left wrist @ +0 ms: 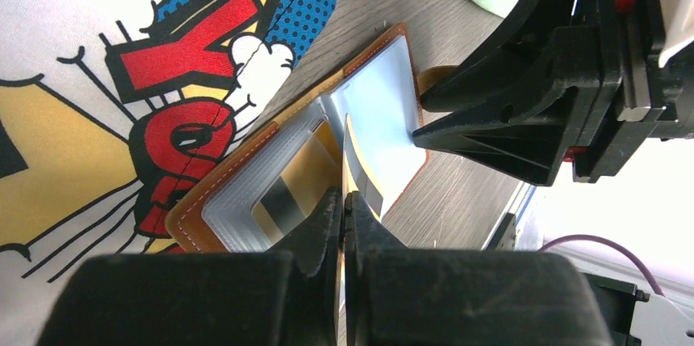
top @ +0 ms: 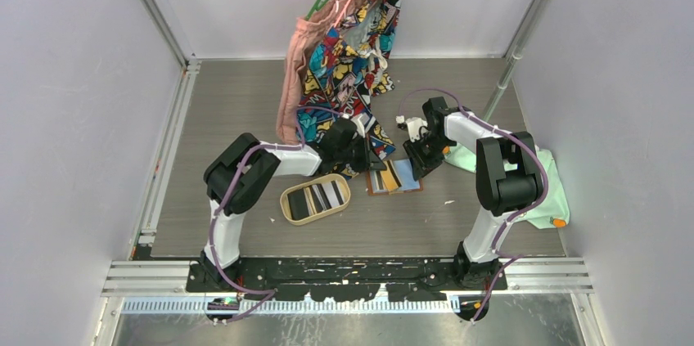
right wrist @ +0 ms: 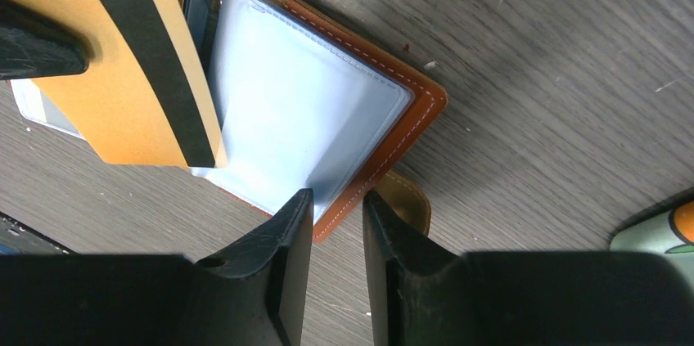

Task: Put the credit cards into the card holder
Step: Insert the credit card into the card holder.

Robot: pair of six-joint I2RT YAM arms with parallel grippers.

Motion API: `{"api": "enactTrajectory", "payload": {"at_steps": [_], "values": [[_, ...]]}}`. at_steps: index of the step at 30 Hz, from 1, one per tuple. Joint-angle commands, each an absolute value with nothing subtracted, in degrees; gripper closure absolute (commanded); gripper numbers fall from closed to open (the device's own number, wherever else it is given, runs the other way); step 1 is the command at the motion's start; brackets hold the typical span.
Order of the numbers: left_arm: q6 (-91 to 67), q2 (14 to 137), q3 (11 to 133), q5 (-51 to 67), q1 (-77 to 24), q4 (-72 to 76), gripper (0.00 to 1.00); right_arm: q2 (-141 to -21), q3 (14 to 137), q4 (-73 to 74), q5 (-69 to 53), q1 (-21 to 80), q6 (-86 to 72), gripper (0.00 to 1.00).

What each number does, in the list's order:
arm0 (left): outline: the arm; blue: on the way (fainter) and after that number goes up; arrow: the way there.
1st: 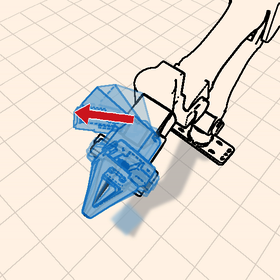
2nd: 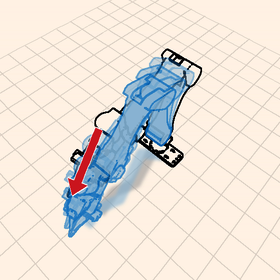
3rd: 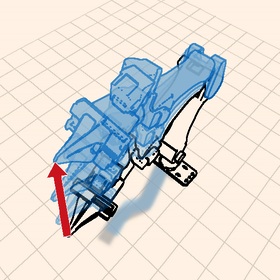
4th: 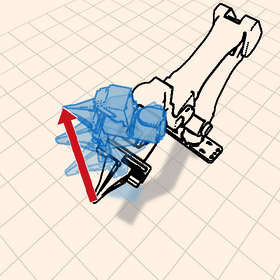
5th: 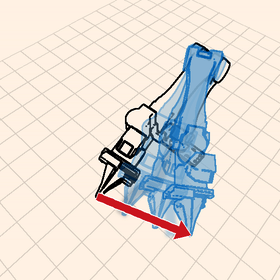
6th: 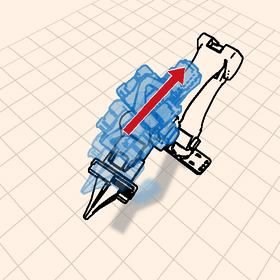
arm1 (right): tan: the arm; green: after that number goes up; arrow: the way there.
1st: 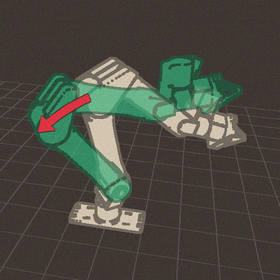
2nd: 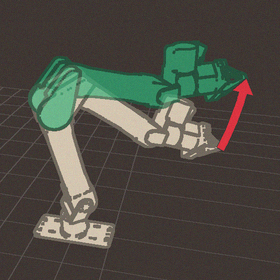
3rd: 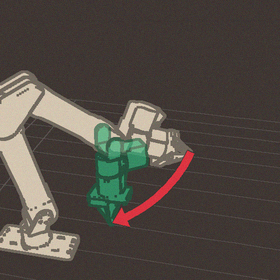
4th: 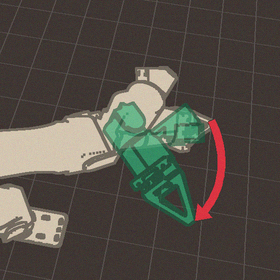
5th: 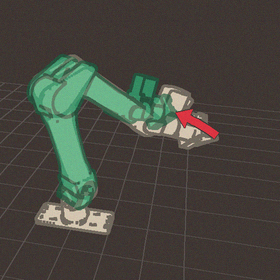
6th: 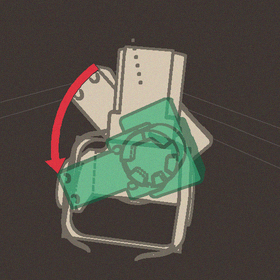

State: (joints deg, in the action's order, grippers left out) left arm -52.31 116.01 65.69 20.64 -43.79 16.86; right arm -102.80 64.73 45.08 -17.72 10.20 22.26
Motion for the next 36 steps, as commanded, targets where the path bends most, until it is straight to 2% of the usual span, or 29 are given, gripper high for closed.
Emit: {"api": "enactTrajectory", "payload": {"at_steps": [1,15,24,36], "values": [[-52.78,116.79,67.28,21.82,-44.0,18.12,1.0,-102.96,66.58,45.09,-17.67,10.63,21.9,0.66],[-54.96,119.1,68.74,22.4,-44.83,16.22,1.0,-102.74,66.62,45.18,-17.92,10.68,21.9,0.66],[-55.44,120.63,72.49,21.78,-44.74,7.11,1.0,-102.59,66.61,45.23,-17.91,10.83,22.01,0.66],[-56.16,123.16,75.82,23.15,-44.67,2.47,1.0,-102.39,66.57,45.1,-17.58,11.33,21.97,0.66]]}}
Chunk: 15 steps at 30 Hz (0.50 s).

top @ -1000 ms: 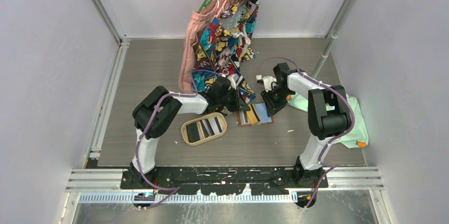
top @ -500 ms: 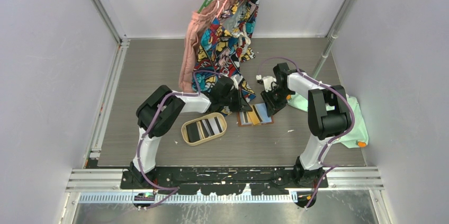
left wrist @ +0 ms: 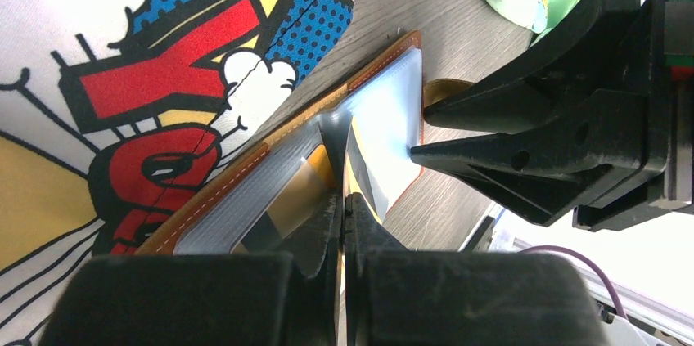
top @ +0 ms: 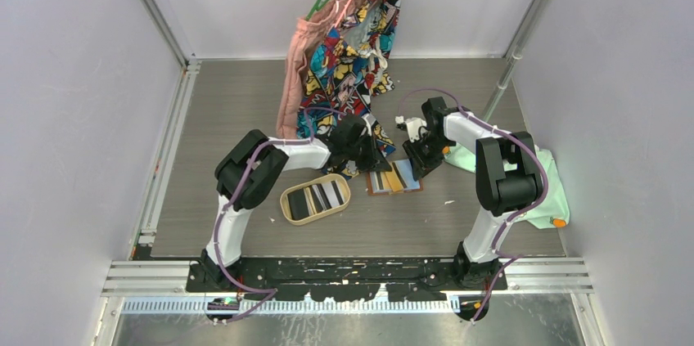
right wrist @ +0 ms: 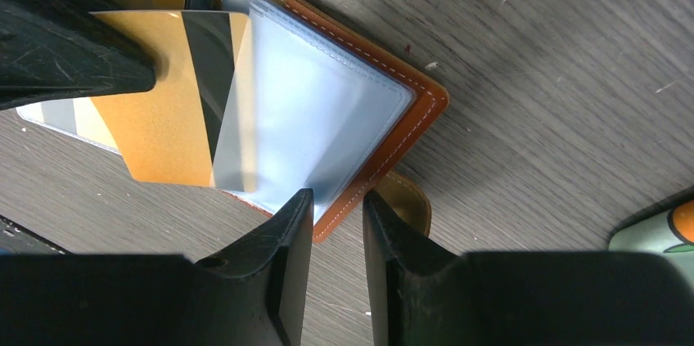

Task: Put the credit cards into the card holder
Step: Insert the credit card into the card holder.

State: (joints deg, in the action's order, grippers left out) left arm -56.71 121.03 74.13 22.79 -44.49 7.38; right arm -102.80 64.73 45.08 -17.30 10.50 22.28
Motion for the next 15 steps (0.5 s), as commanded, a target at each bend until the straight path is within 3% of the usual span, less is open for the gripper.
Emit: {"api": "enactTrajectory", "payload": {"at_steps": [1,15], "values": [[-56.24,123.45,76.04,23.33,-44.64,2.24,1.0,-102.39,66.61,45.09,-17.53,11.34,21.97,0.66],[-57.19,126.4,79.05,26.45,-44.56,2.13,1.0,-102.09,66.63,45.04,-17.31,11.78,21.98,0.66]]}}
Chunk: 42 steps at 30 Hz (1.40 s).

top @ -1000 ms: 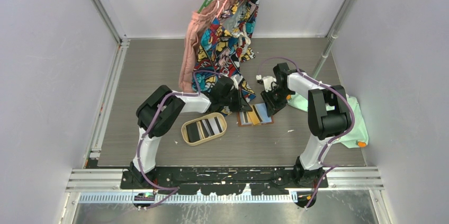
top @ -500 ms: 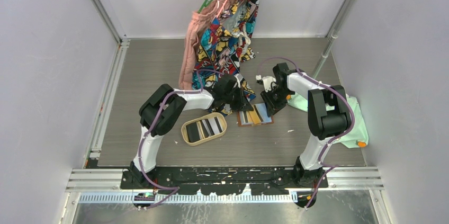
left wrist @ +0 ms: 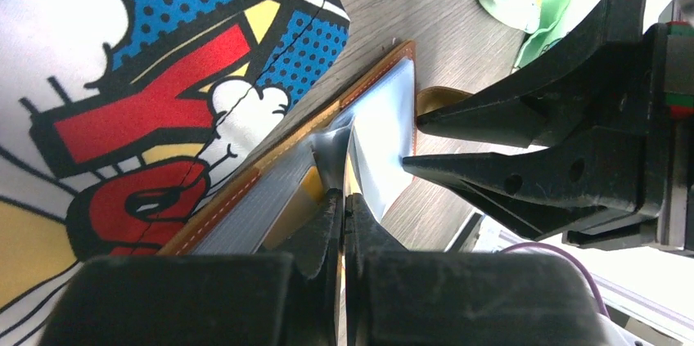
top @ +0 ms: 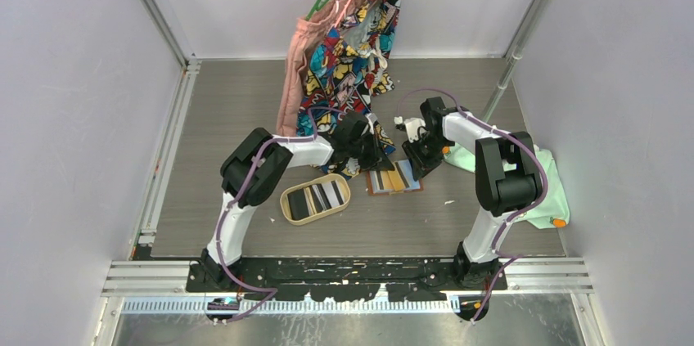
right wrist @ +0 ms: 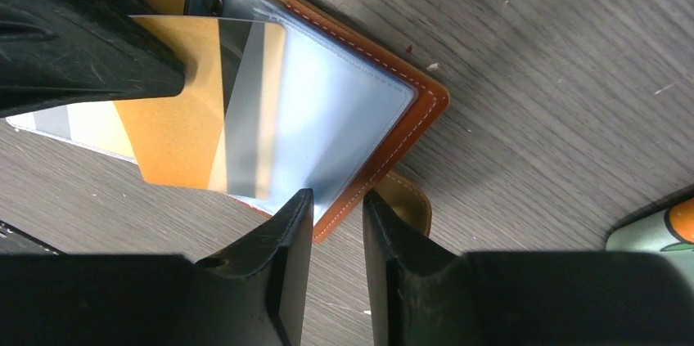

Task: Put the credit cards into the card holder
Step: Insert the credit card into the card holder.

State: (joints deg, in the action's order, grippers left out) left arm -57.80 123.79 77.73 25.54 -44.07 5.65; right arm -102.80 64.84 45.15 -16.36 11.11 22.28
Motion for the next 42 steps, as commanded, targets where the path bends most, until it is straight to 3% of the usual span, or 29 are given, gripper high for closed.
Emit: {"api": "enactTrajectory", "payload": {"at_steps": [1,12,15,18,20,31,42], "values": [[-57.21,126.72,79.29,26.72,-44.56,2.11,1.0,-101.98,66.7,45.01,-17.31,11.74,22.02,0.66],[-57.13,127.85,79.68,27.68,-44.32,2.41,0.98,-91.4,65.87,43.79,-21.41,11.95,25.37,0.53],[-57.08,127.79,79.46,28.03,-44.13,2.55,0.97,-87.84,63.78,42.7,-27.71,13.91,28.05,0.62],[-57.04,127.66,79.26,28.21,-43.93,2.68,0.95,-85.62,61.1,40.35,-31.26,18.99,31.21,0.86],[-57.04,127.67,79.19,28.41,-43.86,2.93,0.95,-85.18,59.37,37.28,-30.05,23.21,30.9,0.95],[-58.0,127.78,78.83,29.7,-43.78,4.57,0.91,-87.65,54.88,28.05,-14.27,30.76,29.04,0.98],[-59.32,128.15,78.14,30.72,-43.7,6.49,0.88,-90.18,52.65,25.86,-11.14,31.73,28.54,0.98]]}}
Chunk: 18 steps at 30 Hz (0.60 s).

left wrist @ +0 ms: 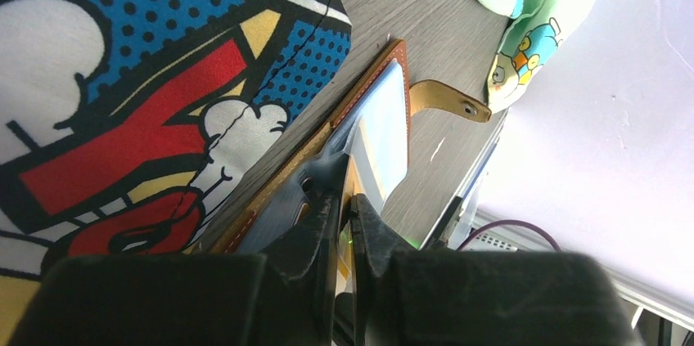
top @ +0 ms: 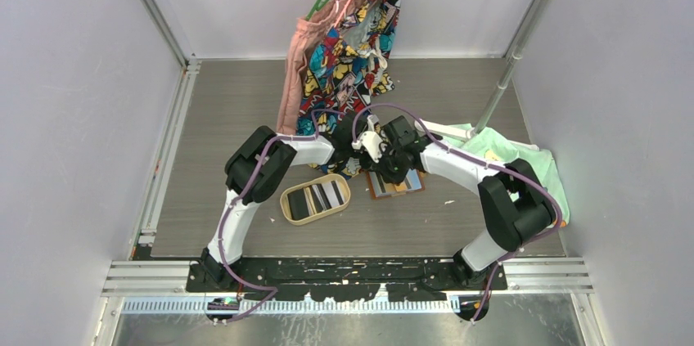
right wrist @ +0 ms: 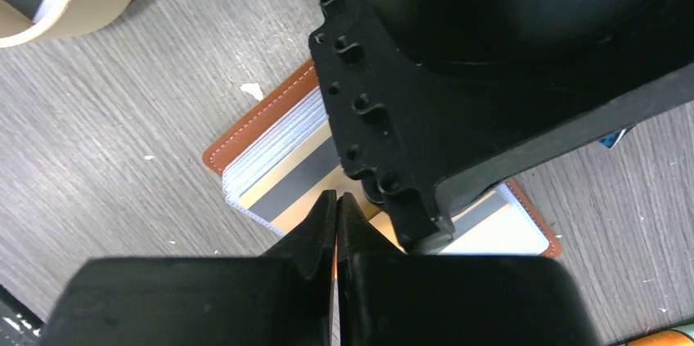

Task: Put the credit cards into the card holder
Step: Insert the credit card into the card holder.

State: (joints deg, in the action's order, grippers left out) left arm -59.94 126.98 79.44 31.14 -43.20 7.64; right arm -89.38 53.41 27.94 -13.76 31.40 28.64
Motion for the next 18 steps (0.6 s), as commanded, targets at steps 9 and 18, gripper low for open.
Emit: {"api": "enactTrajectory", "payload": {"at_steps": [9,18], "values": [[-59.76,128.63,77.83,31.42,-43.39,7.51,0.83,-89.94,51.29,26.89,-7.99,31.48,30.49,0.98],[-59.68,128.92,78.0,31.81,-43.33,7.56,0.79,-88.8,50.36,27.23,-5.33,29.82,31.38,0.98]]}}
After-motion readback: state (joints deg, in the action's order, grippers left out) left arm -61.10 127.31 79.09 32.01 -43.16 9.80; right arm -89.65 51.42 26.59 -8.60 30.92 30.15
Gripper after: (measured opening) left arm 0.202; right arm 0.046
